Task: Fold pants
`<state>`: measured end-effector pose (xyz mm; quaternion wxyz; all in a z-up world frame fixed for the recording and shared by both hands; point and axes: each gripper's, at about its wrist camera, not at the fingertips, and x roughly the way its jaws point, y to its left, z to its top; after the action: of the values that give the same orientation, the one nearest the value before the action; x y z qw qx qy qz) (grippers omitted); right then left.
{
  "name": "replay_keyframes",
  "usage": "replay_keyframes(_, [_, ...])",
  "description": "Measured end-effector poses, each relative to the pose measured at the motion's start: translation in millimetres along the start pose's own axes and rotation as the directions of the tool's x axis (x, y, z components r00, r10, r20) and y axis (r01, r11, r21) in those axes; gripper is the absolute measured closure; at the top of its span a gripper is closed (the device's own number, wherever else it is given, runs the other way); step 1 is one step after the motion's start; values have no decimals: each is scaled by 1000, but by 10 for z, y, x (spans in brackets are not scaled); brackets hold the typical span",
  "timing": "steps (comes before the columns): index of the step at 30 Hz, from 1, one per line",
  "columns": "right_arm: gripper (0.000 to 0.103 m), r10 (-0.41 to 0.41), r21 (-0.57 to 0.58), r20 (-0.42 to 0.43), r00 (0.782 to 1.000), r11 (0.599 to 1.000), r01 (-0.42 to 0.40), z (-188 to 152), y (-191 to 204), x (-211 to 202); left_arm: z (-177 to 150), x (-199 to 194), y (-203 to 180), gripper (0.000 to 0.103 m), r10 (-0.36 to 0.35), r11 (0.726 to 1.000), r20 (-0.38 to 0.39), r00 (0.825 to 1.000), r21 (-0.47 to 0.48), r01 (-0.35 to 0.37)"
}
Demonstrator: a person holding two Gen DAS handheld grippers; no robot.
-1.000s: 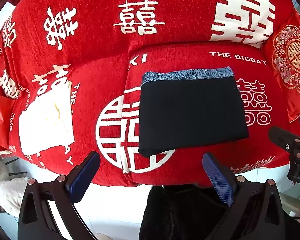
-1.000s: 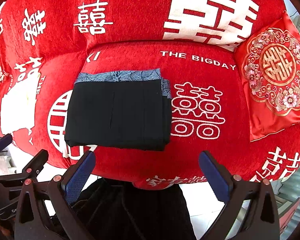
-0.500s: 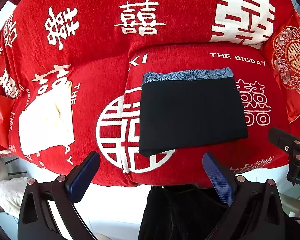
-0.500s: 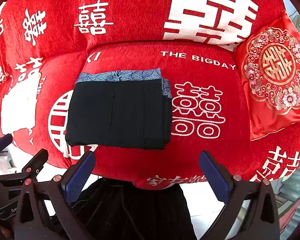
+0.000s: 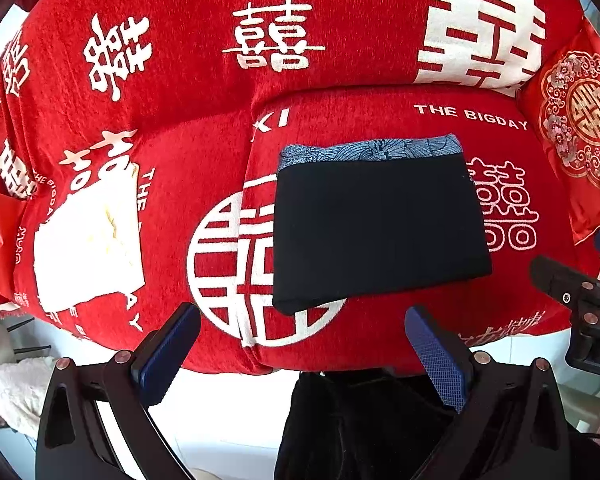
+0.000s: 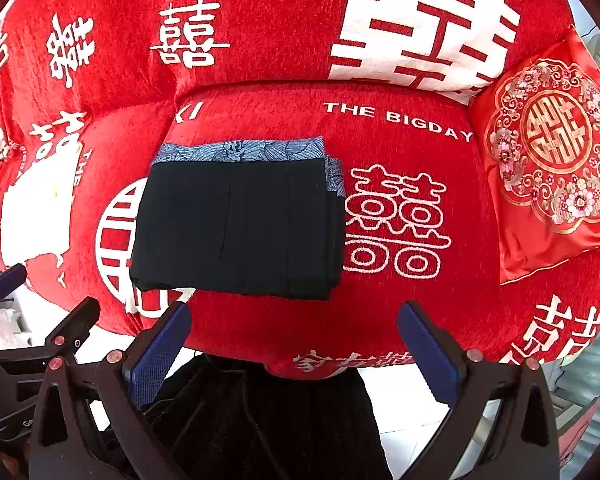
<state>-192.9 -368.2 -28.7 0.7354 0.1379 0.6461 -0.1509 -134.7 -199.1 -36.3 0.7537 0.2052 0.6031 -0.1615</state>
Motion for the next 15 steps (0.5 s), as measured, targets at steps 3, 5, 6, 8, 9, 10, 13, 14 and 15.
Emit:
replay_keyframes(3, [0,2,0,-3,1000,1000,-2,-1,6,6,7,4,-3,0,-6,1000,-1,1000,-2,6])
replay_keyframes(5, [0,2,1,-3,1000,1000,-2,-5,10,8,12,13,-3,0,-8,1000,-5,1000,-3,8])
replay_keyframes(6, [0,2,2,-2,1000,1000,-2,-7,11,6,4,14,-1,0,-9,1000,-5,1000,-4,9])
replay_keyframes(8, [0,1,1,-3,1000,1000,-1,-11,12,10,4,18,7,0,-13,1000,-8,1000,-8,13])
replay_keyframes(9, [0,1,2,-4,1000,1000,-1,-8,11,12,0,21,11,0,-15,1000,-8,1000,-9,14])
replay_keyframes(10, [0,2,1,-5,1000,1000,-2,-9,11,12,0,24,13,0,-16,1000,-9,1000,-11,16])
replay_keyframes(13, [0,4,5,-7,1000,1000,-4,-20,16,18,-2,27,18,0,-17,1000,-9,1000,-10,17])
replay_keyframes(14, [0,4,6,-7,1000,1000,-4,-20,15,20,0,28,19,0,-18,1000,-10,1000,-10,18])
replay_keyframes(15, [0,4,8,-7,1000,1000,-4,-22,15,21,0,29,19,0,-19,1000,-10,1000,-11,19])
